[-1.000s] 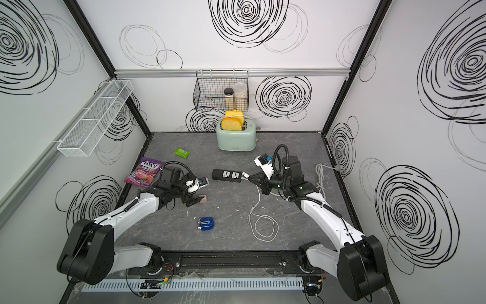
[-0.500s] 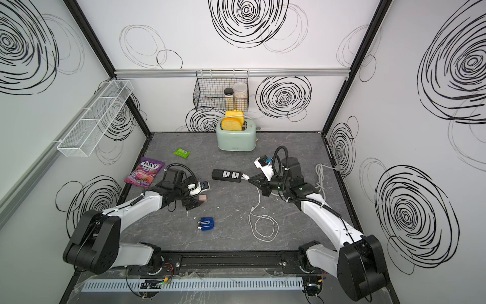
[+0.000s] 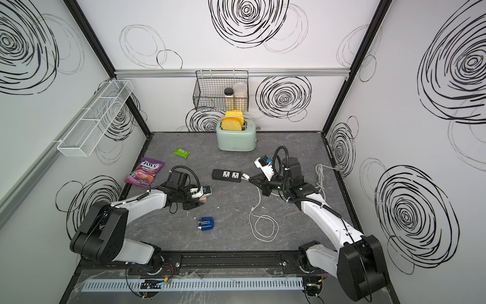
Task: Charge the electric shaver
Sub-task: Pick up the plug from the center of the board, then place the plug at the center of the board.
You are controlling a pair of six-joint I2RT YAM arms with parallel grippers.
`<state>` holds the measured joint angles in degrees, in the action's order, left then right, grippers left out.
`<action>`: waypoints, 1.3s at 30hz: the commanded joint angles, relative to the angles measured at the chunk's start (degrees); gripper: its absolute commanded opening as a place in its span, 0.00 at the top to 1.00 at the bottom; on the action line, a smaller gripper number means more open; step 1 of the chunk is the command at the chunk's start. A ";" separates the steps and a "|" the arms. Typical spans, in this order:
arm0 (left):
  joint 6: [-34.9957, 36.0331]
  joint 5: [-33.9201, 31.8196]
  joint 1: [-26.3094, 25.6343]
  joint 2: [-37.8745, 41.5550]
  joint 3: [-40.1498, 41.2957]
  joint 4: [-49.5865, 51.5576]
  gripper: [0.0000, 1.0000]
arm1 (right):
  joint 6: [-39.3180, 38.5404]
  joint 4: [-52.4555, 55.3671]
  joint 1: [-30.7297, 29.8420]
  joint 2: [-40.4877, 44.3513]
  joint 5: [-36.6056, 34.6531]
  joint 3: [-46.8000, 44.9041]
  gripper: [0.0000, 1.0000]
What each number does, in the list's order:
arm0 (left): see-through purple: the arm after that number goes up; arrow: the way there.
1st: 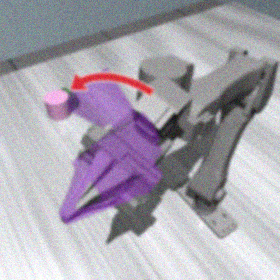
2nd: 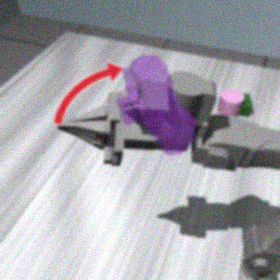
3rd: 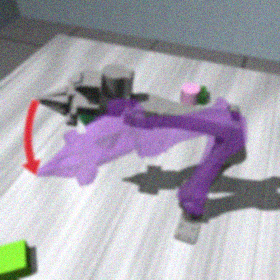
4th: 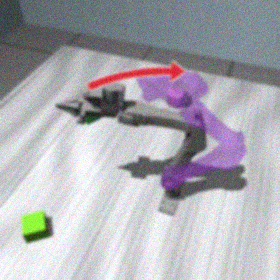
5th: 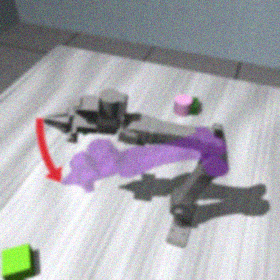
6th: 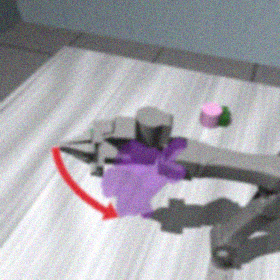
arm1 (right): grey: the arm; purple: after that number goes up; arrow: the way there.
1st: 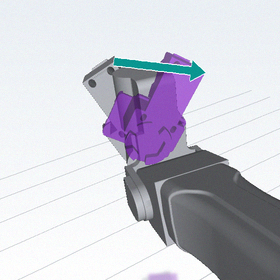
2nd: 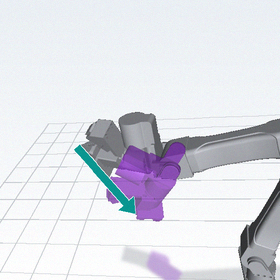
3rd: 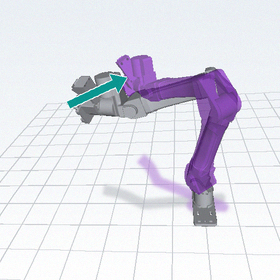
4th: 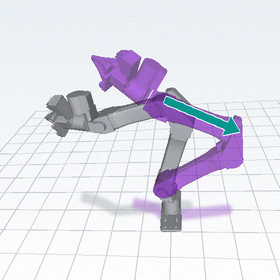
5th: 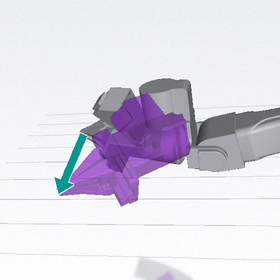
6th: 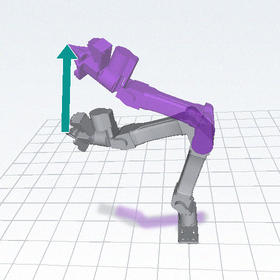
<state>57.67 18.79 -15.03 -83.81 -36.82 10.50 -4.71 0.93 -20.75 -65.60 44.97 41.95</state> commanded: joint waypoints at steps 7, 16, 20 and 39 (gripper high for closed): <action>1.92 1.56 -1.45 -1.19 -2.86 3.00 0.72 | -1.69 -1.67 0.52 3.92 -1.29 -2.44 1.00; -13.06 8.50 -3.86 3.36 -7.12 -0.35 1.00 | -0.51 -1.77 1.13 6.44 -4.19 -3.70 1.00; -25.90 3.32 -11.81 4.22 -8.01 -5.01 1.00 | 1.91 -1.83 2.28 6.54 -4.46 -4.34 1.00; -54.65 -13.16 -31.58 -8.96 -6.96 -15.75 0.81 | 2.47 1.12 3.67 12.03 -11.92 -6.69 1.00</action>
<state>7.14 8.71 -46.52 -91.72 -43.81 -0.64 -2.11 1.15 -17.41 -54.78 33.82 36.05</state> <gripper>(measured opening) 0.309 0.061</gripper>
